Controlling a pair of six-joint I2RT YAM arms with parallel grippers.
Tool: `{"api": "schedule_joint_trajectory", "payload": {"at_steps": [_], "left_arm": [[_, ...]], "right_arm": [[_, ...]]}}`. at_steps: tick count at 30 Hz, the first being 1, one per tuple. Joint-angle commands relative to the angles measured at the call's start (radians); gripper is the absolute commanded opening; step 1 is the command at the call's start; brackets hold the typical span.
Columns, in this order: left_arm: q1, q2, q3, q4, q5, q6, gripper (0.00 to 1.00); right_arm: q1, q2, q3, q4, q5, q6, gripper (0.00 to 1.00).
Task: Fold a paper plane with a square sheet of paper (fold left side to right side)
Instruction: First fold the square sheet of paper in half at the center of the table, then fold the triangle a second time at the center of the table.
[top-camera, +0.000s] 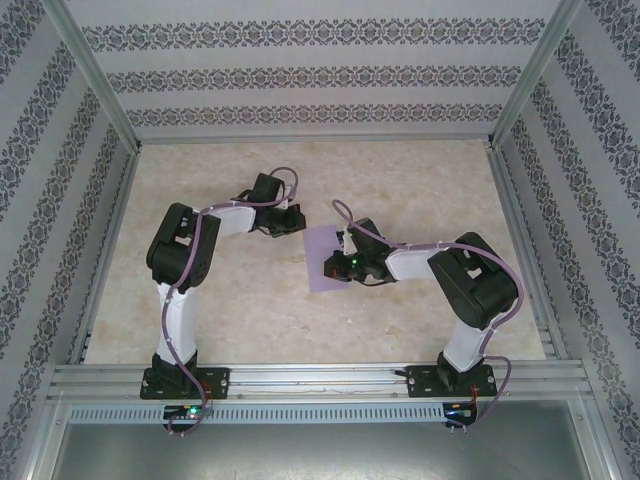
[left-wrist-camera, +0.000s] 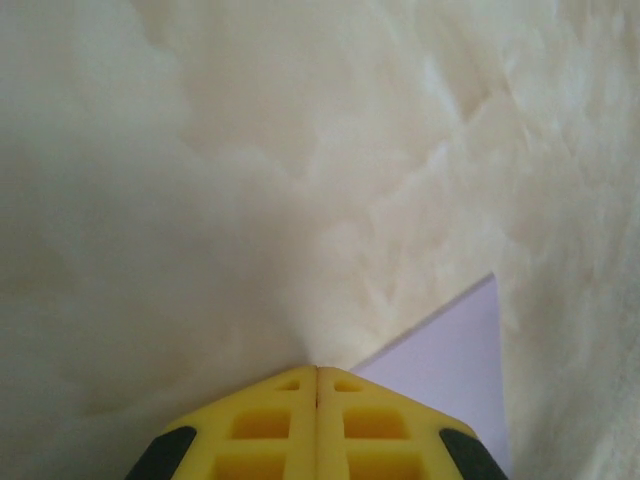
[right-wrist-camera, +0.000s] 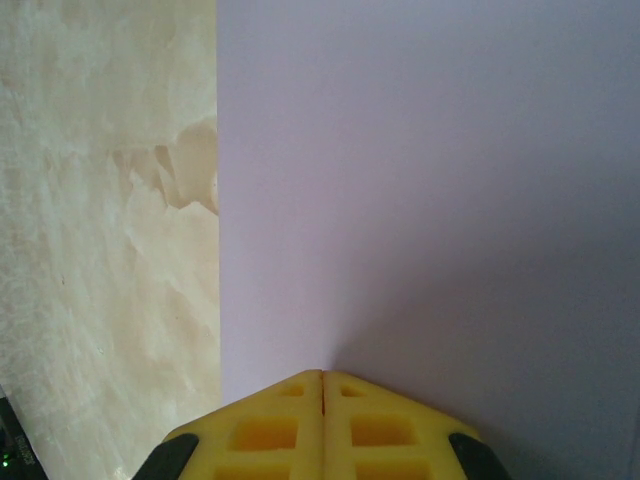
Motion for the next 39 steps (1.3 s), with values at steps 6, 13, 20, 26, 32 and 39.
{"api": "schedule_joint_trajectory", "payload": {"at_steps": [6, 13, 20, 26, 32, 39], "left_arm": [[0.056, -0.003, 0.022, 0.028, -0.098, 0.015, 0.03], [0.054, -0.202, -0.141, 0.069, -0.053, -0.007, 0.03], [-0.001, -0.357, -0.335, 0.11, 0.009, -0.063, 0.03], [-0.106, -0.348, -0.37, 0.153, 0.042, -0.111, 0.03], [-0.153, -0.255, -0.303, 0.124, 0.031, -0.103, 0.03], [-0.159, -0.189, -0.271, 0.051, -0.015, -0.068, 0.03]], "right_arm": [[0.011, 0.029, -0.091, -0.14, 0.025, 0.071, 0.0], [0.028, 0.002, -0.125, -0.017, 0.04, 0.175, 0.0], [0.042, 0.0, -0.12, 0.0, 0.059, 0.185, 0.0], [0.045, 0.015, -0.113, 0.002, 0.051, 0.177, 0.0], [0.049, 0.031, -0.097, 0.0, 0.044, 0.166, 0.0], [0.049, 0.022, -0.083, 0.0, 0.022, 0.165, 0.0]]}}
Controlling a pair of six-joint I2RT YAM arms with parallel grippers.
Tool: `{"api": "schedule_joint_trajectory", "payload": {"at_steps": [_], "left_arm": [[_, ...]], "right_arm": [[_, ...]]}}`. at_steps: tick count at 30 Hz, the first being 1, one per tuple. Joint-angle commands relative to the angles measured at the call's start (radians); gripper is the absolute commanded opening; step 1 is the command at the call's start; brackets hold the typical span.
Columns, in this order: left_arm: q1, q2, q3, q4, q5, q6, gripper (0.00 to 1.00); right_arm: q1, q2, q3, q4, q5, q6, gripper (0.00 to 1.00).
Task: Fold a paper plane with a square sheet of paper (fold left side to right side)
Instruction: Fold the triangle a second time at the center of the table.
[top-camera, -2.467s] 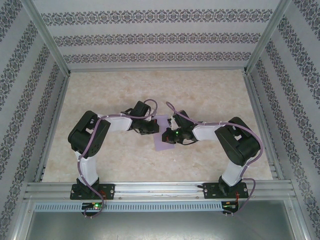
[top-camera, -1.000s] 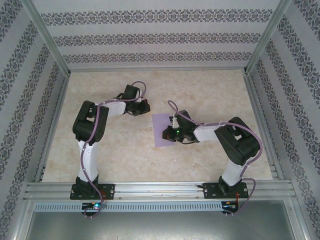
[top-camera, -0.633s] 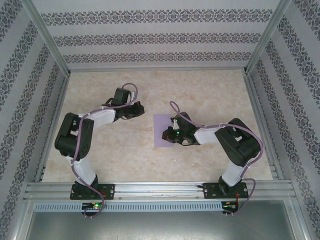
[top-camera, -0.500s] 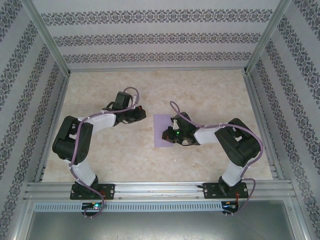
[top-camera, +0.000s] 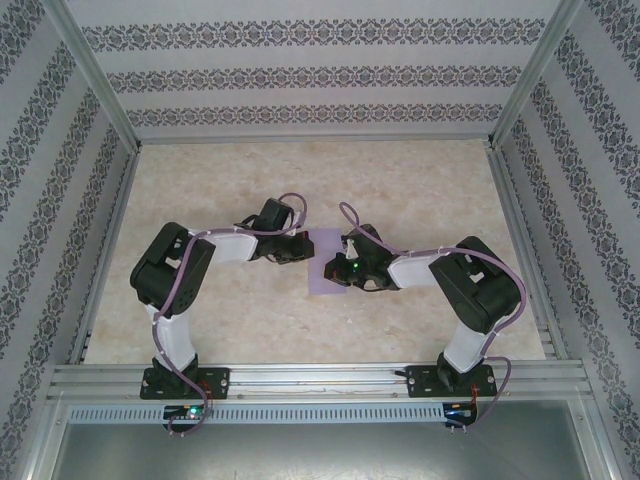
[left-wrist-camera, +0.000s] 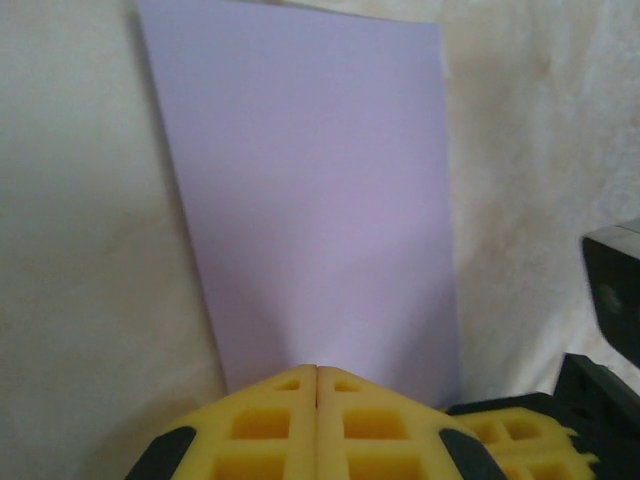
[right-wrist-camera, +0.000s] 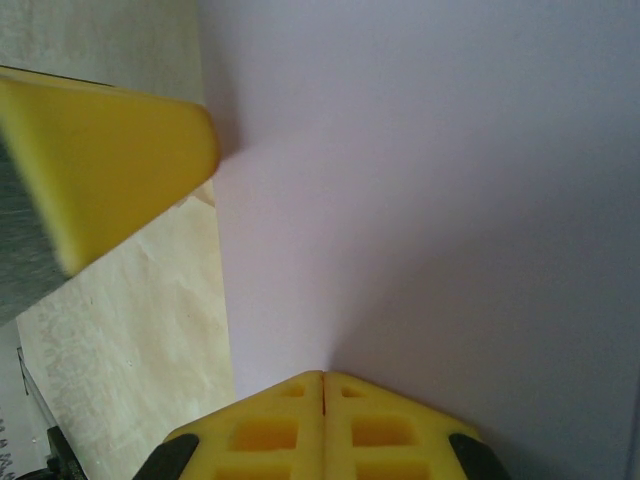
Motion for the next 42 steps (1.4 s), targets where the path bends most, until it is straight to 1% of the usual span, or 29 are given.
{"api": "schedule_joint_trajectory", "payload": {"at_steps": [1, 7, 12, 14, 18, 22, 29, 42], "left_arm": [[-0.008, 0.026, 0.032, -0.045, -0.023, 0.02, 0.03], [-0.014, 0.027, 0.009, -0.081, -0.058, 0.034, 0.03], [-0.019, 0.017, -0.032, -0.066, -0.068, 0.024, 0.02], [-0.02, 0.009, -0.045, -0.064, -0.074, 0.019, 0.02], [-0.023, -0.003, -0.07, -0.05, -0.076, 0.004, 0.02], [-0.028, -0.014, -0.09, -0.035, -0.082, -0.013, 0.02], [-0.032, -0.02, -0.105, -0.025, -0.089, -0.028, 0.02], [-0.039, -0.02, -0.114, -0.017, -0.091, -0.035, 0.02]], "right_arm": [[0.026, 0.049, -0.004, -0.106, -0.005, -0.011, 0.0], [0.02, -0.001, 0.06, -0.114, -0.058, -0.015, 0.11], [-0.021, -0.113, 0.083, -0.183, -0.072, -0.049, 0.26], [-0.045, -0.151, 0.076, -0.237, -0.082, -0.076, 0.29], [-0.09, -0.2, 0.041, -0.36, -0.08, -0.134, 0.32], [-0.102, -0.228, 0.002, -0.416, -0.07, -0.148, 0.36], [-0.08, -0.209, -0.018, -0.413, -0.104, -0.134, 0.41], [-0.063, -0.154, -0.035, -0.34, -0.12, -0.099, 0.42]]}}
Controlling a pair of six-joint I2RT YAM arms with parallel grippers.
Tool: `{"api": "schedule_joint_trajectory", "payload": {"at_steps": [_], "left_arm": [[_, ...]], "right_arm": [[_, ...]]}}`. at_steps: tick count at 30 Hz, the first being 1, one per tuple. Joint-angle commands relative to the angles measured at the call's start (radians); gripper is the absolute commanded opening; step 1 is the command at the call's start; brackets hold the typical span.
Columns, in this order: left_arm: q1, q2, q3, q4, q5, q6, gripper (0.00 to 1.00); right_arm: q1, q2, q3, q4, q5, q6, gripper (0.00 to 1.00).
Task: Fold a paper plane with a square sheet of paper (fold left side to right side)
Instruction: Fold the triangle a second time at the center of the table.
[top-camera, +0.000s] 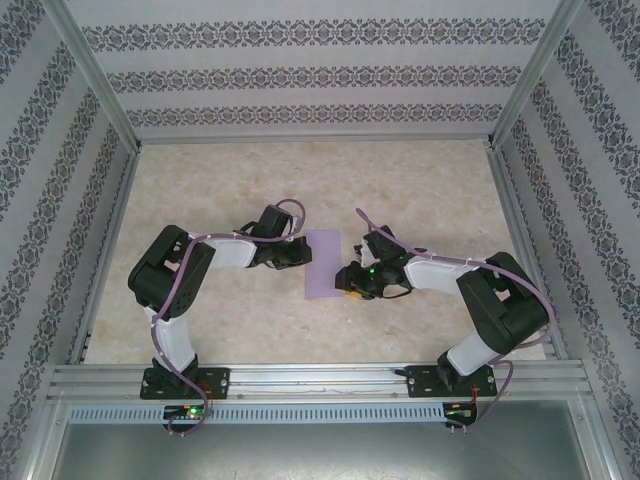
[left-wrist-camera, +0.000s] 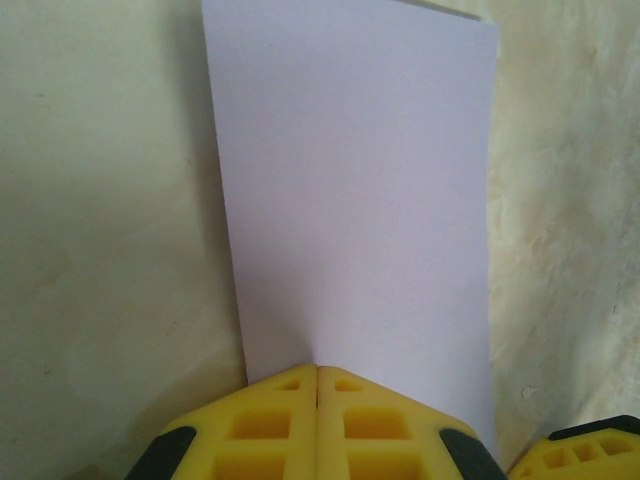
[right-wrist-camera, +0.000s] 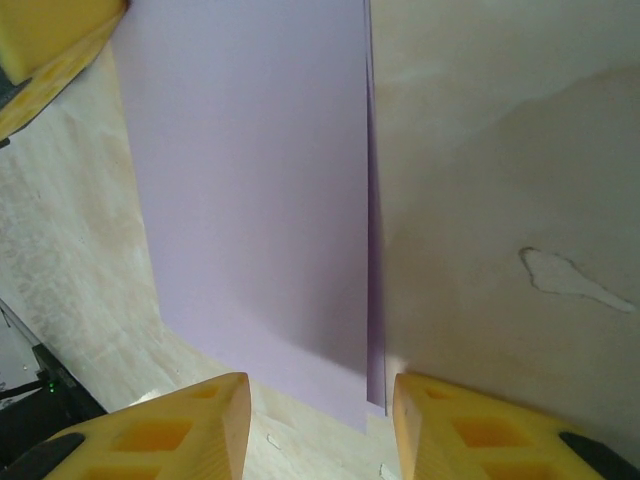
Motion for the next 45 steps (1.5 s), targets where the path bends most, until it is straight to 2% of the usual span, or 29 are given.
{"api": "schedule_joint_trajectory", "payload": {"at_steps": [1, 17, 28, 45], "left_arm": [[-0.023, 0.008, -0.037, -0.076, -0.038, -0.011, 0.02], [-0.026, 0.007, -0.042, -0.069, -0.034, -0.011, 0.02], [-0.028, 0.001, -0.042, -0.068, -0.03, -0.012, 0.02], [-0.031, -0.015, -0.038, -0.056, -0.018, -0.011, 0.02]], "right_arm": [[0.01, 0.019, -0.013, 0.032, -0.02, 0.01, 0.42], [-0.028, 0.002, -0.037, 0.149, -0.06, 0.056, 0.34], [-0.064, 0.033, -0.029, 0.18, -0.094, 0.055, 0.34], [-0.109, 0.171, 0.118, 0.196, -0.132, 0.006, 0.3]]}}
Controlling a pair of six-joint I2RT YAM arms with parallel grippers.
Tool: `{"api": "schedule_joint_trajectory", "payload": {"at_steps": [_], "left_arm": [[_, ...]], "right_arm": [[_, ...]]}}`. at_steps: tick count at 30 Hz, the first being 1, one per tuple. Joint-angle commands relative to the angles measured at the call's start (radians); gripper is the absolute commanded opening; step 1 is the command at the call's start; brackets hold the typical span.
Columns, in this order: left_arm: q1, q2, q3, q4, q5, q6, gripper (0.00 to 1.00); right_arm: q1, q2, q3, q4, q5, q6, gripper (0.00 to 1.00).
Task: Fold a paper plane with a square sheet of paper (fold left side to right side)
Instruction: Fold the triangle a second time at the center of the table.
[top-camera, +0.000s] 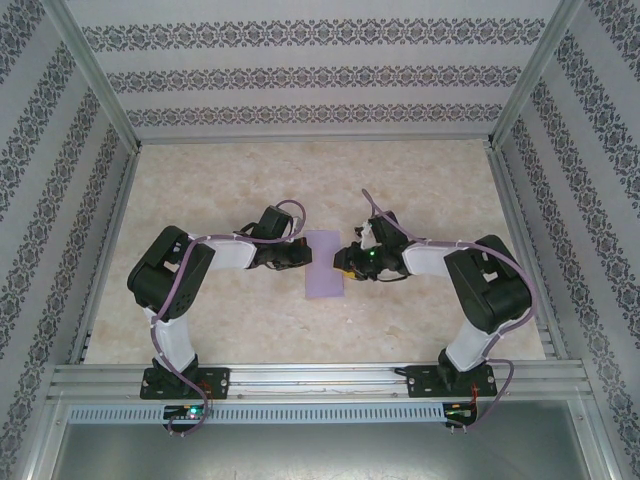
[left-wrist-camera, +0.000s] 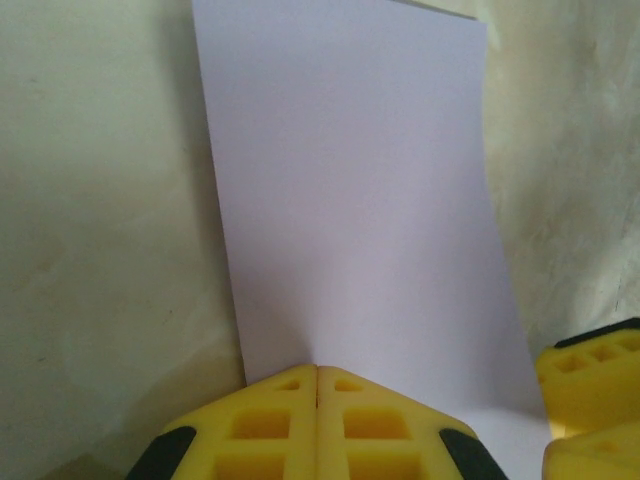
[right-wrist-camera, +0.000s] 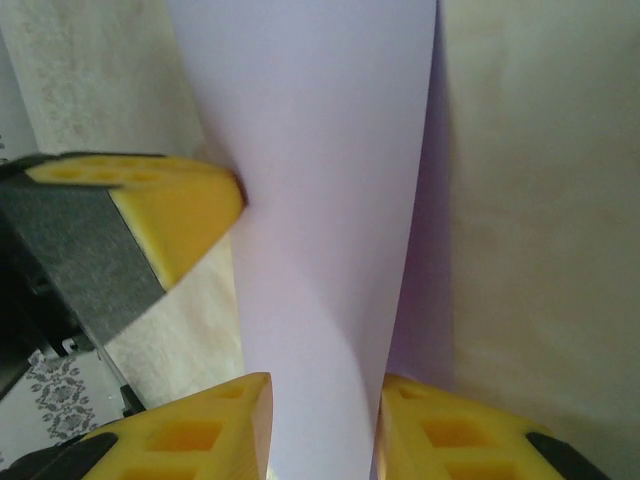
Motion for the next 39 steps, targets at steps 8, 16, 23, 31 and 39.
{"api": "schedule_joint_trajectory", "payload": {"at_steps": [8, 16, 23, 31, 39], "left_arm": [[-0.026, -0.017, -0.011, -0.059, 0.0, -0.004, 0.03], [-0.025, -0.073, 0.039, -0.115, -0.008, 0.053, 0.11], [-0.047, -0.234, 0.009, -0.181, -0.066, 0.162, 0.32], [-0.245, -0.399, -0.108, -0.193, -0.2, 0.316, 0.45], [-0.464, -0.35, -0.06, -0.262, -0.425, 0.424, 0.57]], "right_arm": [[-0.031, 0.084, 0.073, 0.0, -0.028, -0.045, 0.25], [-0.039, 0.072, 0.076, -0.034, -0.038, -0.043, 0.05], [-0.039, 0.022, 0.048, -0.046, -0.036, 0.007, 0.0], [-0.041, 0.009, 0.031, -0.038, -0.04, 0.039, 0.0], [-0.041, 0.007, 0.031, -0.036, -0.037, 0.041, 0.0]]}}
